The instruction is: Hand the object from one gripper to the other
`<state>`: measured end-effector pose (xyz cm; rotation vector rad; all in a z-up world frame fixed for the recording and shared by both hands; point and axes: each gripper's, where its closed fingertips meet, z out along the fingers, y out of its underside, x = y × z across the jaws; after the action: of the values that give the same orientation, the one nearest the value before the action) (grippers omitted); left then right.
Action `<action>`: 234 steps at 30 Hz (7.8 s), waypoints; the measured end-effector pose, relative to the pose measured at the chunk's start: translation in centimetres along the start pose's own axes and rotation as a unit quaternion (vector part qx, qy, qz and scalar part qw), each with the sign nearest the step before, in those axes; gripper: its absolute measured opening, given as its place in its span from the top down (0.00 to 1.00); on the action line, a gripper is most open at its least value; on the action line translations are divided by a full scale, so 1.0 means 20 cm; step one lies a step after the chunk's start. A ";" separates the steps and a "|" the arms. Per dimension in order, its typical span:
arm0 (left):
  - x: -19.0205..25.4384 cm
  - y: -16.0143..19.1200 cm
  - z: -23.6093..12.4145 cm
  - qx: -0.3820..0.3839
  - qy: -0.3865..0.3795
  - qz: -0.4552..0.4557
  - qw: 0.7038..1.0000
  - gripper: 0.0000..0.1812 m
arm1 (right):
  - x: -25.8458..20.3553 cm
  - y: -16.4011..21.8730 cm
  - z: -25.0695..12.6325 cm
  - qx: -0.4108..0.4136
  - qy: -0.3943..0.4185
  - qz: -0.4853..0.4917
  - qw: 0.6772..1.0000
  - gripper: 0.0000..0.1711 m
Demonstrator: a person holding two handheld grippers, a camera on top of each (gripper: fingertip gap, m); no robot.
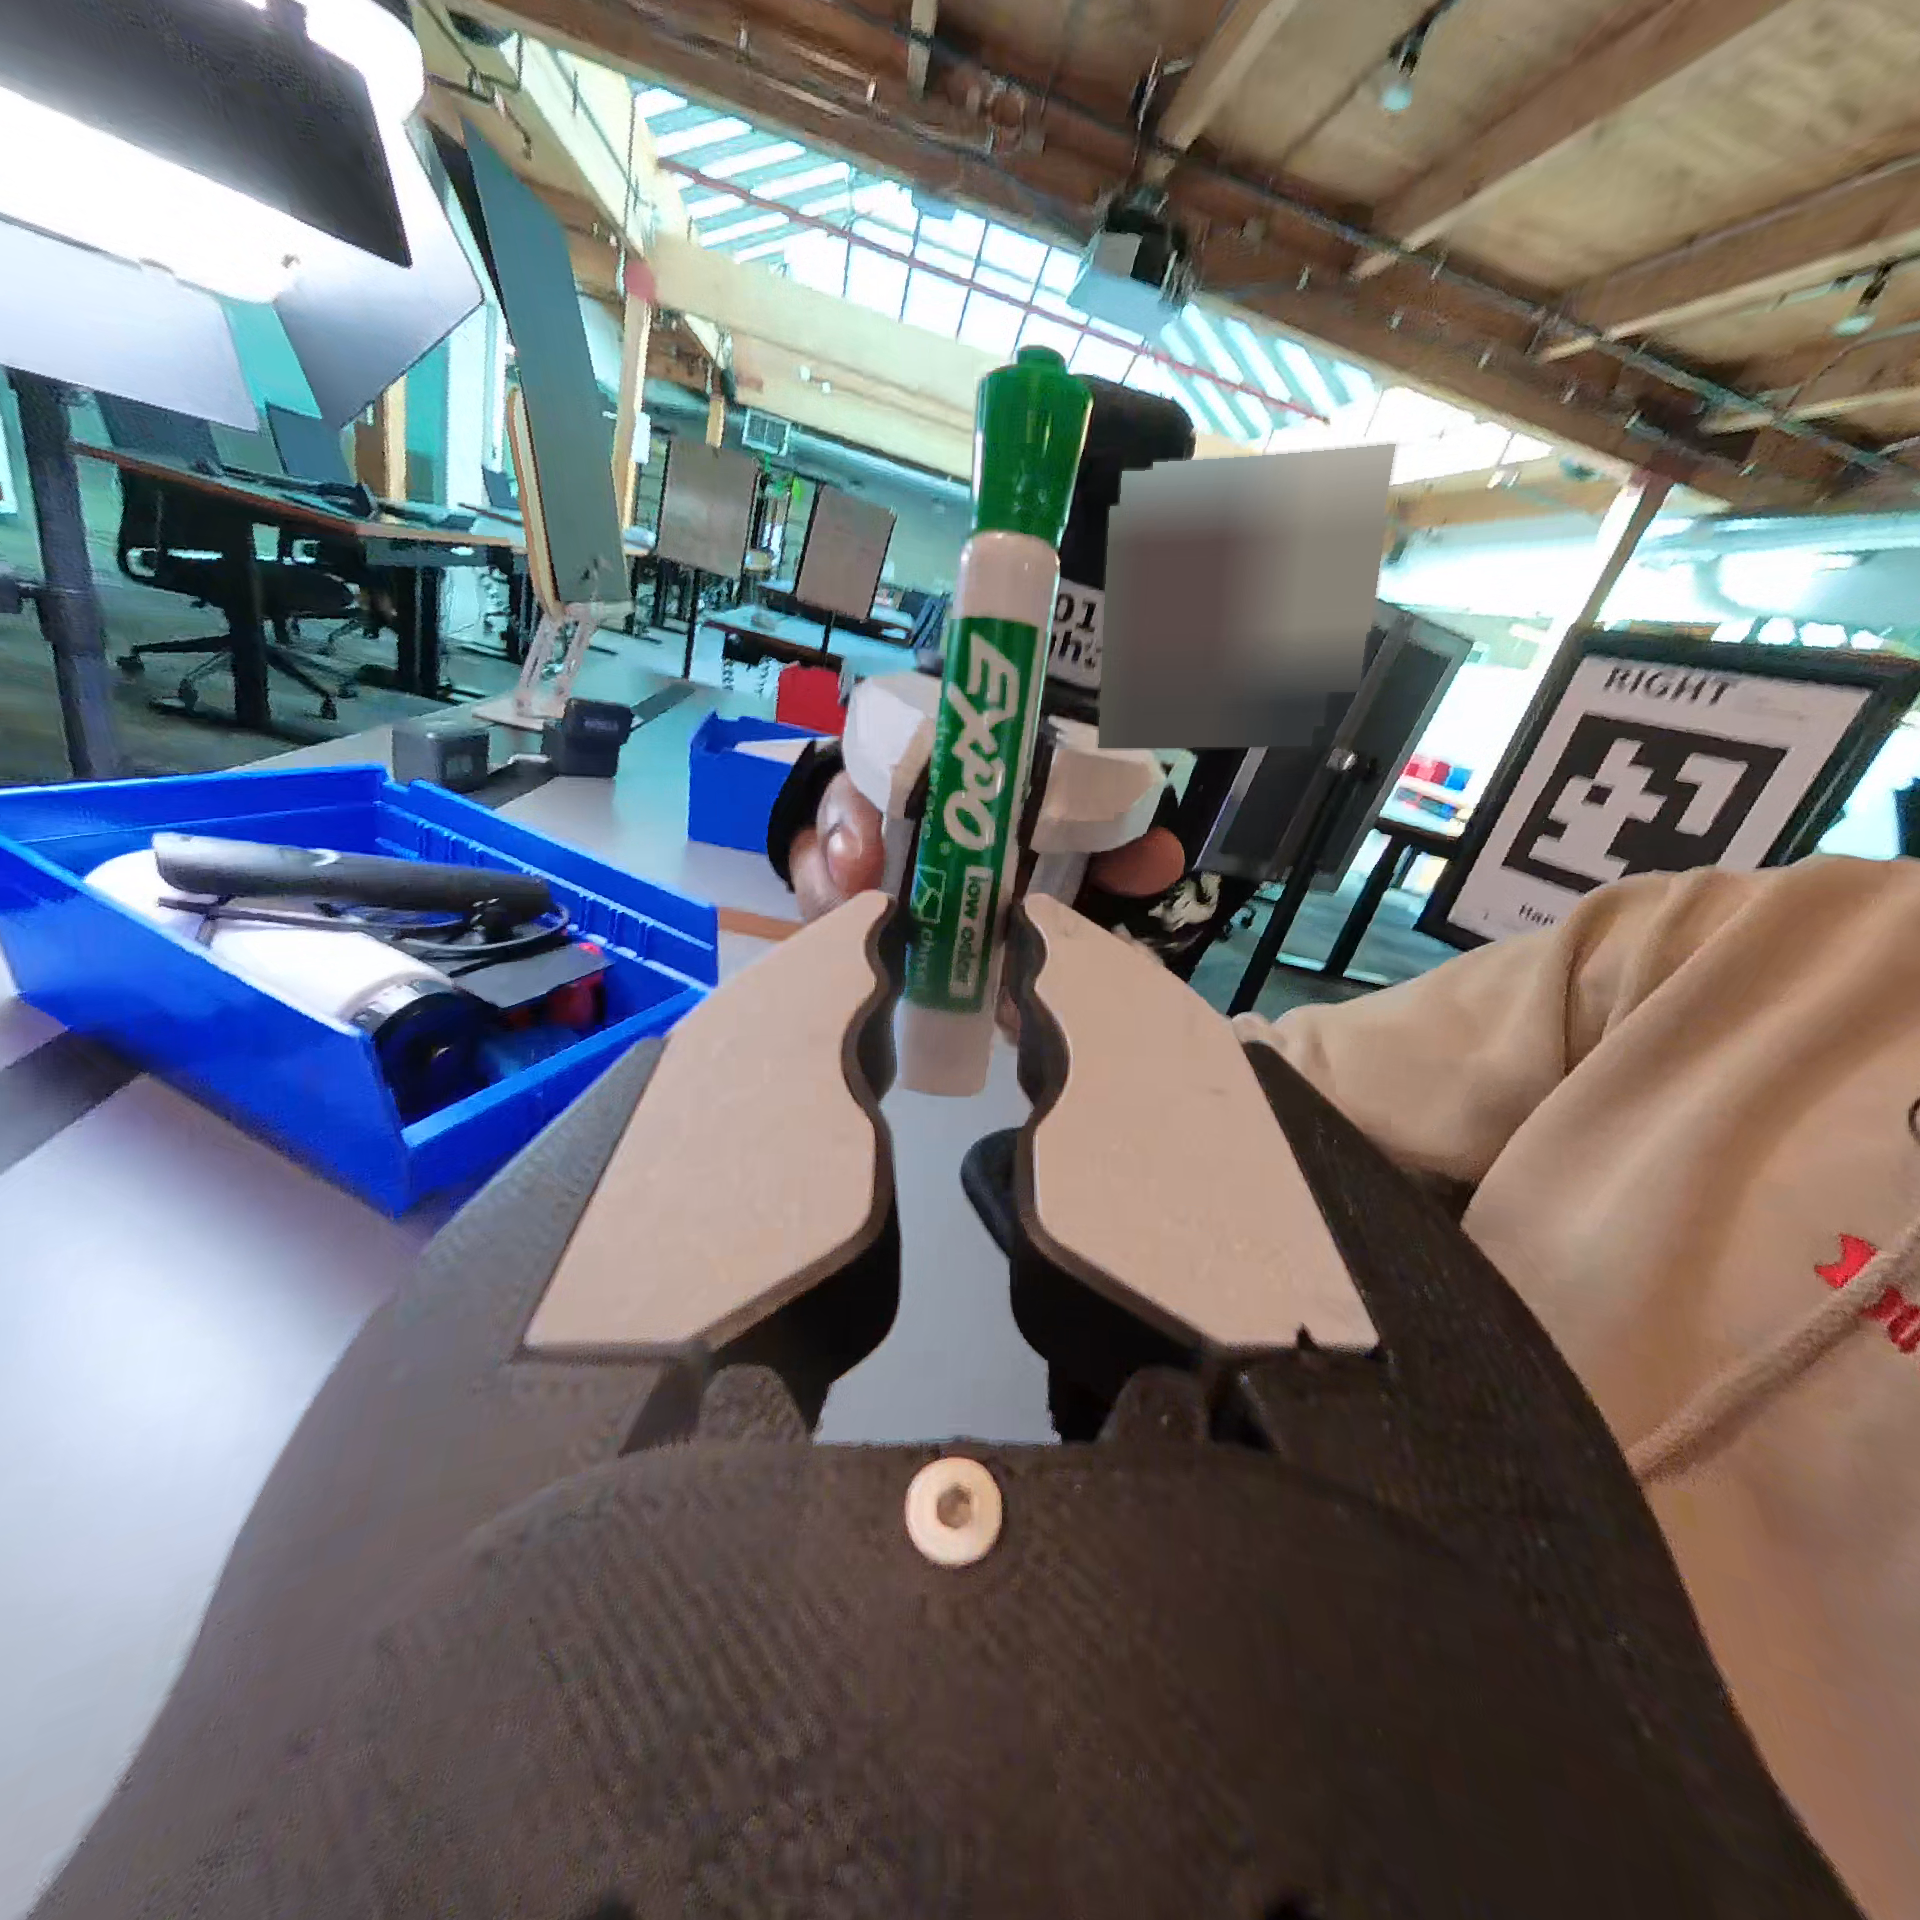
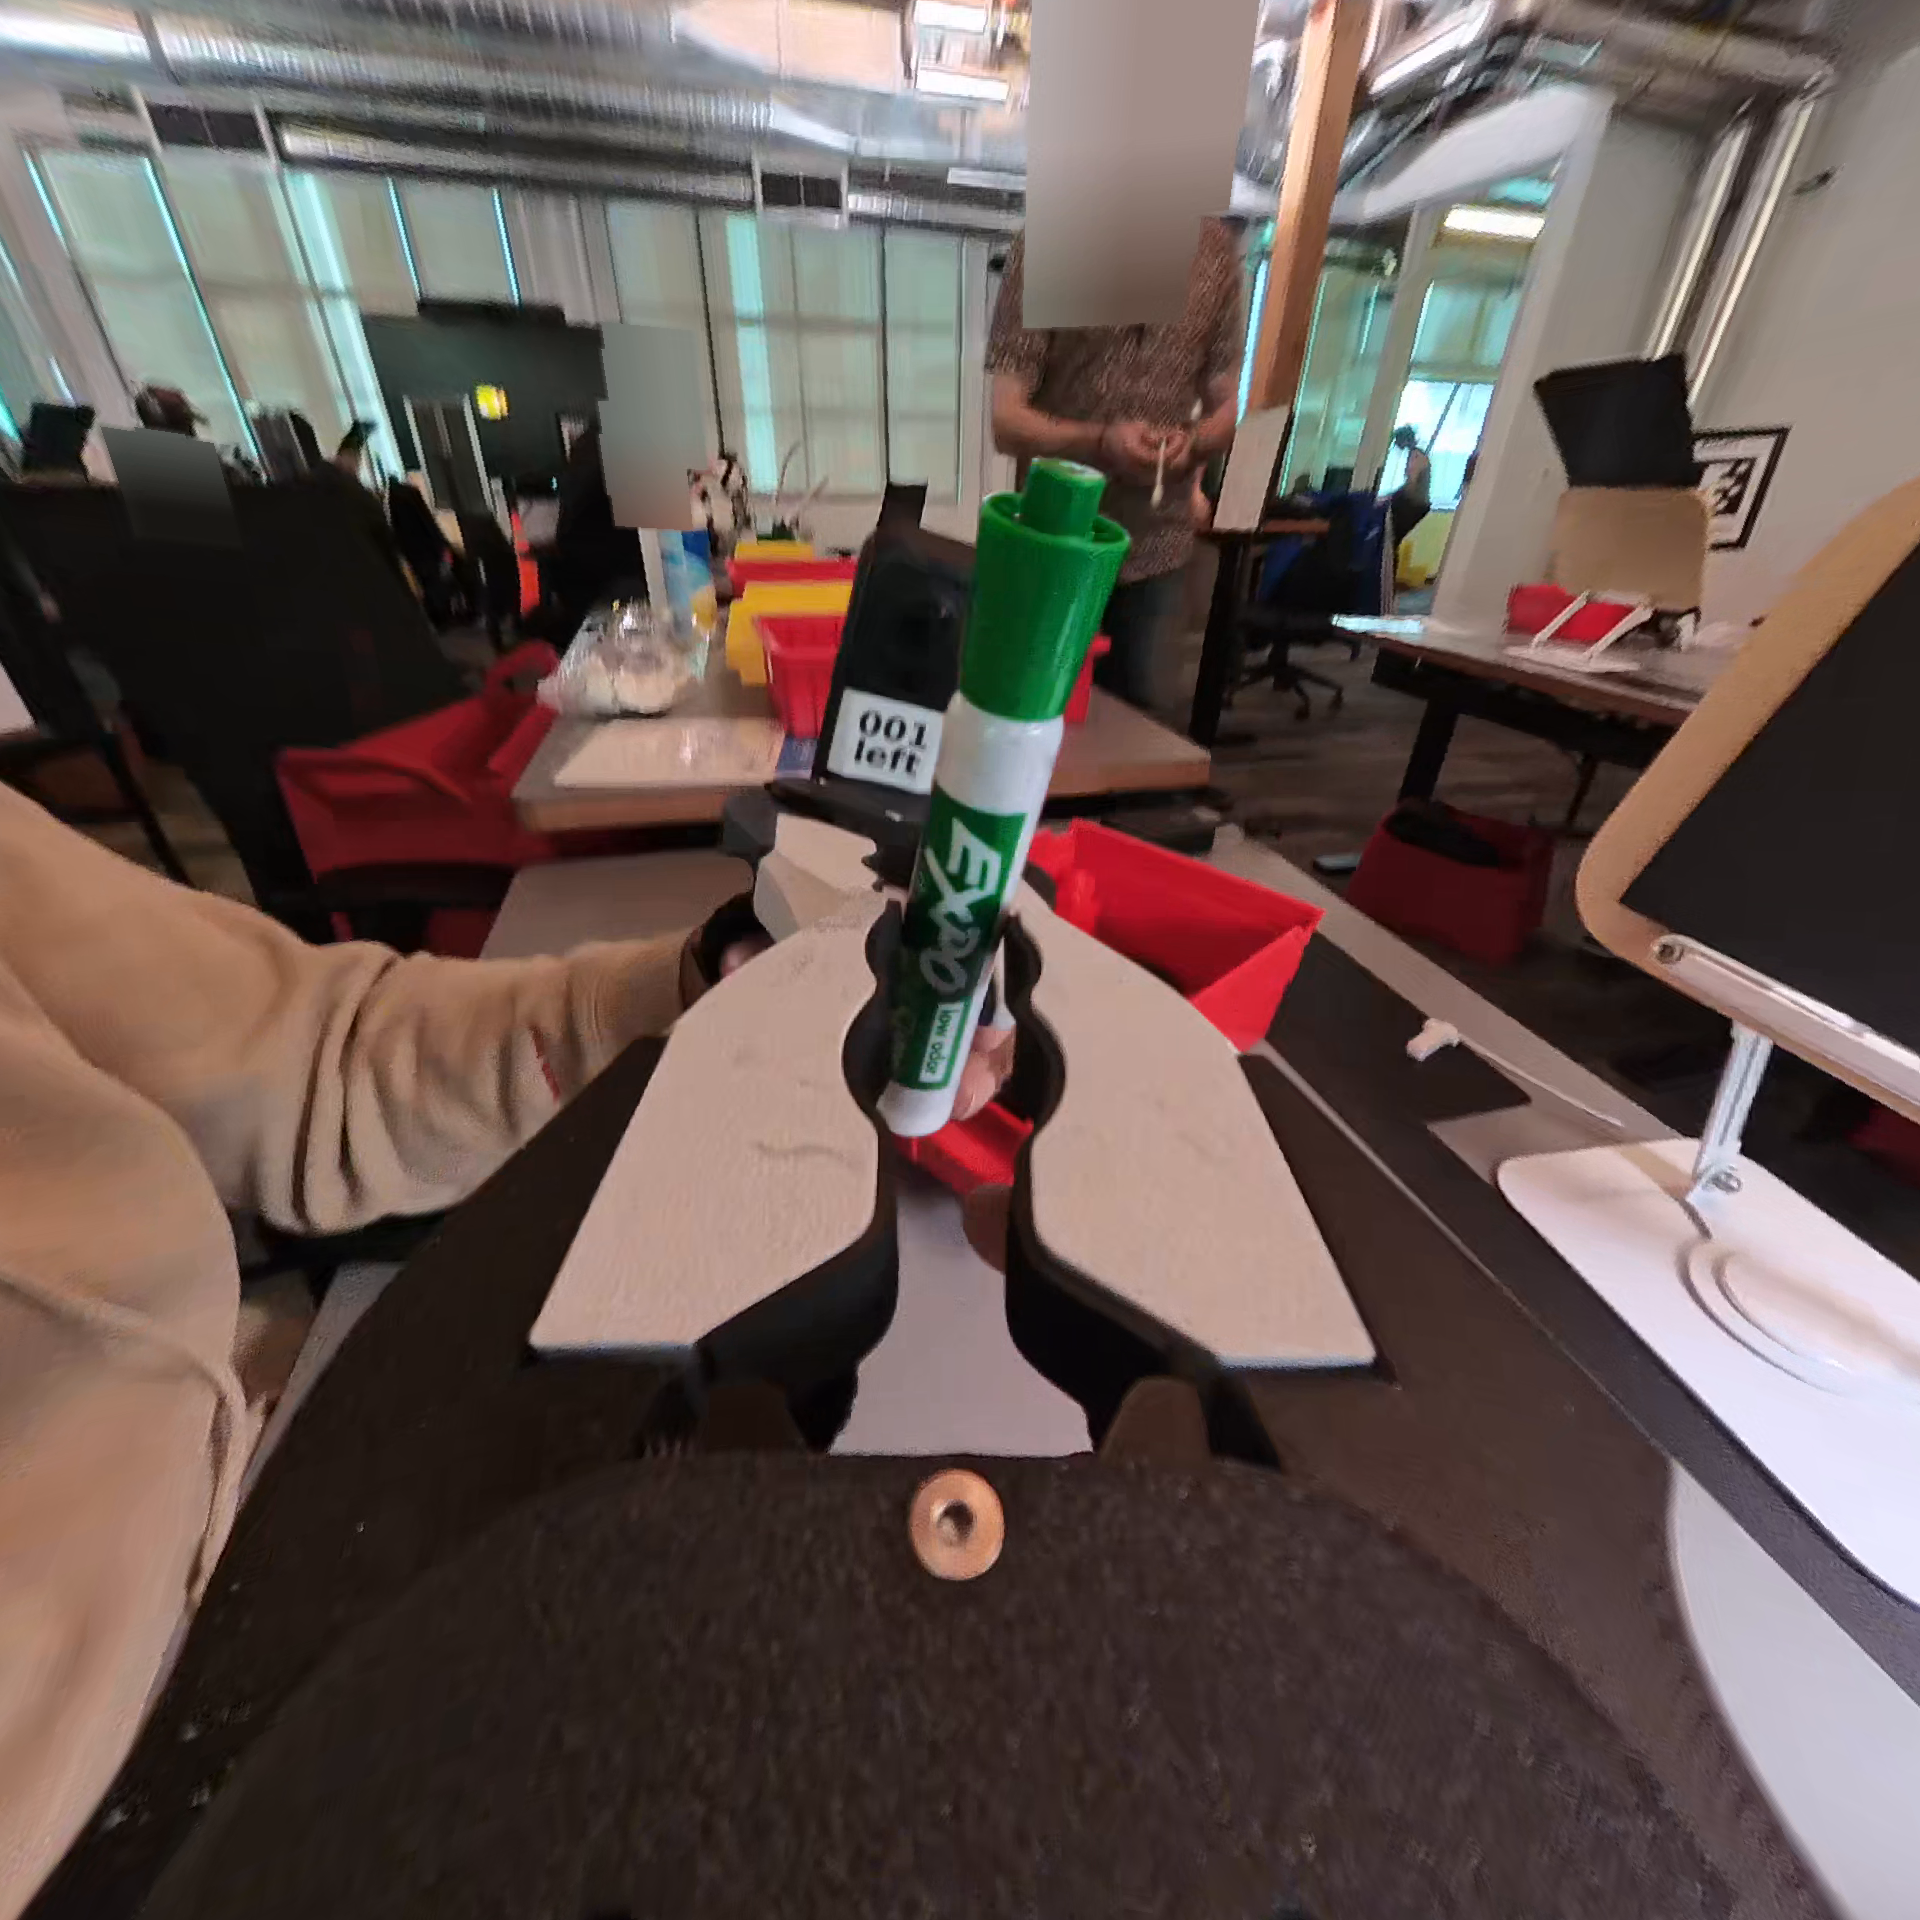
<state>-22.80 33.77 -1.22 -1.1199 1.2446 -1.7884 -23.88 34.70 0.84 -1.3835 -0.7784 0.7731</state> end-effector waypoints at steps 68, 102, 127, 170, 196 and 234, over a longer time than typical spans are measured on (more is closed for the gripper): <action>-0.06 0.11 -0.10 -0.141 -0.087 0.108 0.980 0.90 | -0.04 0.38 0.12 -0.147 -0.038 -0.025 0.988 0.89; -0.16 0.38 -0.12 -0.323 -0.143 0.238 0.905 0.90 | 0.00 0.40 -0.01 -0.217 -0.018 -0.072 0.973 0.95; -0.28 0.32 -0.18 -0.170 -0.098 0.030 0.980 0.73 | 0.11 0.00 -0.21 -0.087 0.077 -0.113 0.987 0.95; -0.28 0.63 -0.30 -0.418 -0.140 0.010 0.897 0.89 | 0.21 0.83 0.03 -0.388 0.054 -0.383 0.837 0.90; -0.28 0.29 -0.15 -0.262 -0.204 0.209 0.920 0.89 | 0.12 0.23 -0.01 -0.057 0.007 -0.036 0.998 0.84; -0.49 0.06 -0.42 -0.158 -0.318 0.199 0.913 0.78 | 1.32 0.83 -0.73 -0.324 0.379 -0.170 0.850 0.89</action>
<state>-26.57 45.06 -6.43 -1.3609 1.2482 -0.8295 2.45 49.67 -15.57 -1.8879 -0.6230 -0.3829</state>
